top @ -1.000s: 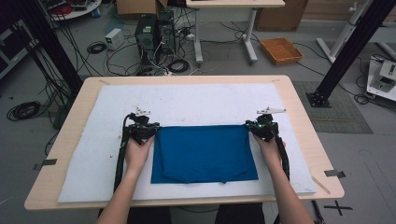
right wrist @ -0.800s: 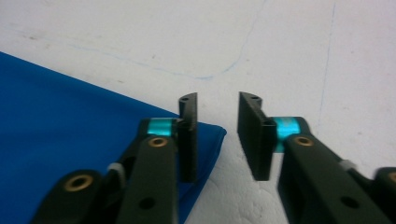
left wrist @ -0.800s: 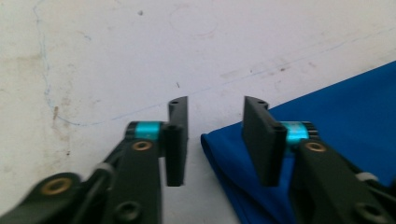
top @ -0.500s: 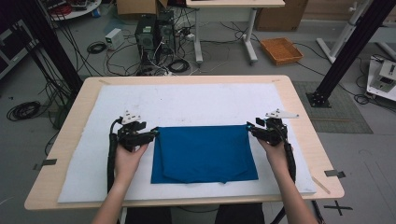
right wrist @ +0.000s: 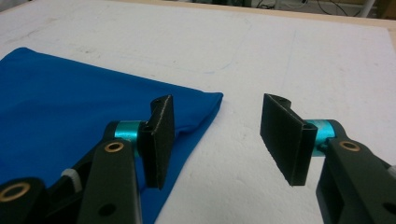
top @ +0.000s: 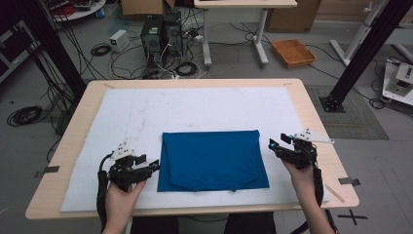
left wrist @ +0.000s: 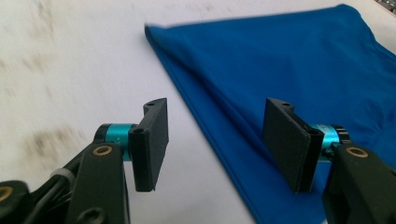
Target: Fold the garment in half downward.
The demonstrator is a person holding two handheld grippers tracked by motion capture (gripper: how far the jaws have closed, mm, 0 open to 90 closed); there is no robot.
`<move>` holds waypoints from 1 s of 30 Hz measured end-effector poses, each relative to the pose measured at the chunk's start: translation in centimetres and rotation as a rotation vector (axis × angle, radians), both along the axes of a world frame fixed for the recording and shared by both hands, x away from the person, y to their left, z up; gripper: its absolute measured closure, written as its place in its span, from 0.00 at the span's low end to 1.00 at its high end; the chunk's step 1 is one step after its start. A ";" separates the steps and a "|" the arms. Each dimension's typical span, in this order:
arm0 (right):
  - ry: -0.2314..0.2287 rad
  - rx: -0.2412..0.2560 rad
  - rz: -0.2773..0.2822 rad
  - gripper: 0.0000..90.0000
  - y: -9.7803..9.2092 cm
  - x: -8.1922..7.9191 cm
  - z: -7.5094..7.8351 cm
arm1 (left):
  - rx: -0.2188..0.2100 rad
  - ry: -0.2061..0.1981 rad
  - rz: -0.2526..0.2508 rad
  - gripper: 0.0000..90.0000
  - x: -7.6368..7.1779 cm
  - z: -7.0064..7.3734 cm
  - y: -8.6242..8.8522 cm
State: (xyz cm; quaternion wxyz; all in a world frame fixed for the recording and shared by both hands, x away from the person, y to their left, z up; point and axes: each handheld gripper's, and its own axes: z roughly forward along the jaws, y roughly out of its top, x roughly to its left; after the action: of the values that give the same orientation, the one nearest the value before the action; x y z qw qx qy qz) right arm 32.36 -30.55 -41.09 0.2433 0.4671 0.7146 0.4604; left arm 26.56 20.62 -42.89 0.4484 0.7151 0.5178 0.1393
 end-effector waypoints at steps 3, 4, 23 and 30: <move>-0.002 0.003 -0.011 0.50 -0.3 -0.1 -0.1 | -0.030 0.046 0.002 0.46 -0.7 -1.0 0.1; -0.002 0.006 -0.016 0.50 -0.4 -0.2 -0.1 | -0.028 0.054 0.000 0.46 -0.9 -1.2 0.1; 0.000 0.020 -0.025 0.49 -1.1 -0.4 -0.2 | 0.159 -0.236 0.032 0.46 -1.6 0.9 1.1; -0.007 0.030 -0.043 0.49 -1.6 -0.6 -0.1 | 0.215 -0.310 0.089 0.46 -1.3 1.6 2.7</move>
State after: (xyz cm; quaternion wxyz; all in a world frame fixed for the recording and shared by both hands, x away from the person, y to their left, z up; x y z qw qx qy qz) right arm 31.72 -32.19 -41.15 0.2484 0.4844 0.6965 0.4675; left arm 25.31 23.29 -41.33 0.4371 0.7054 0.4556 0.3221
